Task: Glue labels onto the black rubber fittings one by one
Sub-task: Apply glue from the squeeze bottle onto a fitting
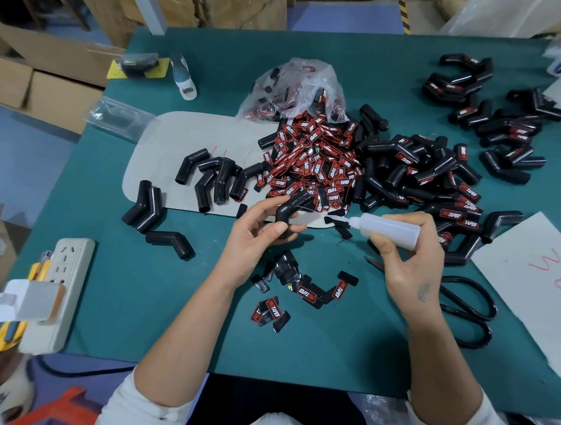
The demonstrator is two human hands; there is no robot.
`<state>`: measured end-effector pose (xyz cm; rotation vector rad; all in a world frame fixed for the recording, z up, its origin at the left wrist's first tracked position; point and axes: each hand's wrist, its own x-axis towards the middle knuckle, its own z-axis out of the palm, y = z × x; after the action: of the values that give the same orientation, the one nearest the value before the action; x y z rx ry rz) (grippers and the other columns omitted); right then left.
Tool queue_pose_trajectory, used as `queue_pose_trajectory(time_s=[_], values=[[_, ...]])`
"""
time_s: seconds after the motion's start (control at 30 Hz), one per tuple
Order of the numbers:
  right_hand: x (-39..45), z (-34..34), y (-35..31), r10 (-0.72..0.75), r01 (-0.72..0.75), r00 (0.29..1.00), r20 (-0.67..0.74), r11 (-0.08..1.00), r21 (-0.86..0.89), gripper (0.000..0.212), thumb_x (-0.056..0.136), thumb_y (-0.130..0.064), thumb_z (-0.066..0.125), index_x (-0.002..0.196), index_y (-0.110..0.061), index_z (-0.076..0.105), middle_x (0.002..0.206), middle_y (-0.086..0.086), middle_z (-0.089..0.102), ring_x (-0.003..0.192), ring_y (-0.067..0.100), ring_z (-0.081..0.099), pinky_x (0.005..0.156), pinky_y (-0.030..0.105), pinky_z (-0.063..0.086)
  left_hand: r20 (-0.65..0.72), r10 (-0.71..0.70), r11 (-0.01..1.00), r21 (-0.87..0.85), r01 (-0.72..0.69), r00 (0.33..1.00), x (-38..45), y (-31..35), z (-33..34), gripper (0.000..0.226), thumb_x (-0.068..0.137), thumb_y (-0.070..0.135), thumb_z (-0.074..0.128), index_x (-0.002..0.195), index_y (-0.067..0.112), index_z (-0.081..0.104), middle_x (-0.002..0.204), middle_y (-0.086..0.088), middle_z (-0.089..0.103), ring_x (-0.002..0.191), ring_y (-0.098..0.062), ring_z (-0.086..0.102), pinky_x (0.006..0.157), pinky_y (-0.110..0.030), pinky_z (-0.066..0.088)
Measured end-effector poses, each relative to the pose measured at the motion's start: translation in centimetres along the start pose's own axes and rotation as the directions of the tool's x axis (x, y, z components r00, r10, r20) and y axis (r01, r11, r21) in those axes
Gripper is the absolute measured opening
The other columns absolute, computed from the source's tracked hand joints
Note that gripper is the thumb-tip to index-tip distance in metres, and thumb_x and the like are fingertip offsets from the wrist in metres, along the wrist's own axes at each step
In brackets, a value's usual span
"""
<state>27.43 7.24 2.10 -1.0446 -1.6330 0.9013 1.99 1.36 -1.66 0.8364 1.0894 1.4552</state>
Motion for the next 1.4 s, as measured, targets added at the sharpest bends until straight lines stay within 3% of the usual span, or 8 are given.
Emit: queue_pose_trajectory(time_s=[0.27, 0.43, 0.73, 1.4], values=[[-0.08, 0.09, -0.1, -0.004, 0.004, 1.0, 0.011, 1.0, -0.019, 0.028, 0.095, -0.03, 0.071, 0.11, -0.048, 0.056, 0.107, -0.027, 0.066, 0.098, 0.003, 0.064, 0.084, 0.012, 0.045, 0.002, 0.0, 1.0, 0.009, 0.0, 1.0, -0.04, -0.07, -0.03, 0.039, 0.1, 0.02, 0.067, 0.138, 0.027, 0.064, 0.133, -0.026, 0.062, 0.116, -0.042, 0.071, 0.096, -0.04, 0.06], [-0.07, -0.09, 0.14, -0.001, 0.001, 1.0, -0.004, 1.0, -0.017, 0.021, 0.095, -0.032, 0.07, 0.109, -0.039, 0.057, 0.107, -0.028, 0.066, 0.099, 0.001, 0.064, 0.084, 0.011, 0.044, 0.009, 0.003, 1.0, 0.0, -0.003, 1.0, 0.01, -0.02, -0.07, 0.039, 0.099, 0.021, 0.067, 0.137, 0.027, 0.065, 0.134, -0.03, 0.06, 0.115, -0.042, 0.071, 0.095, -0.039, 0.06], [-0.07, 0.17, 0.32, -0.017, 0.017, 1.0, 0.019, 1.0, -0.022, 0.028, 0.096, -0.032, 0.07, 0.112, -0.049, 0.055, 0.108, -0.028, 0.066, 0.099, 0.003, 0.065, 0.084, 0.011, 0.045, 0.011, -0.008, 1.0, -0.006, 0.008, 1.0, 0.01, -0.08, -0.15, 0.038, 0.101, 0.02, 0.066, 0.138, 0.029, 0.065, 0.128, -0.014, 0.069, 0.116, -0.041, 0.072, 0.094, -0.037, 0.06], [-0.06, 0.37, 0.11, -0.021, 0.021, 1.0, 0.021, 0.999, -0.024, 0.027, 0.095, -0.037, 0.07, 0.111, -0.051, 0.055, 0.108, -0.03, 0.066, 0.099, -0.001, 0.064, 0.084, 0.009, 0.043, 0.011, -0.017, 1.0, -0.003, 0.017, 1.0, 0.05, -0.24, -0.27, 0.038, 0.103, 0.018, 0.064, 0.139, 0.028, 0.064, 0.125, -0.008, 0.07, 0.117, -0.04, 0.071, 0.094, -0.037, 0.06]])
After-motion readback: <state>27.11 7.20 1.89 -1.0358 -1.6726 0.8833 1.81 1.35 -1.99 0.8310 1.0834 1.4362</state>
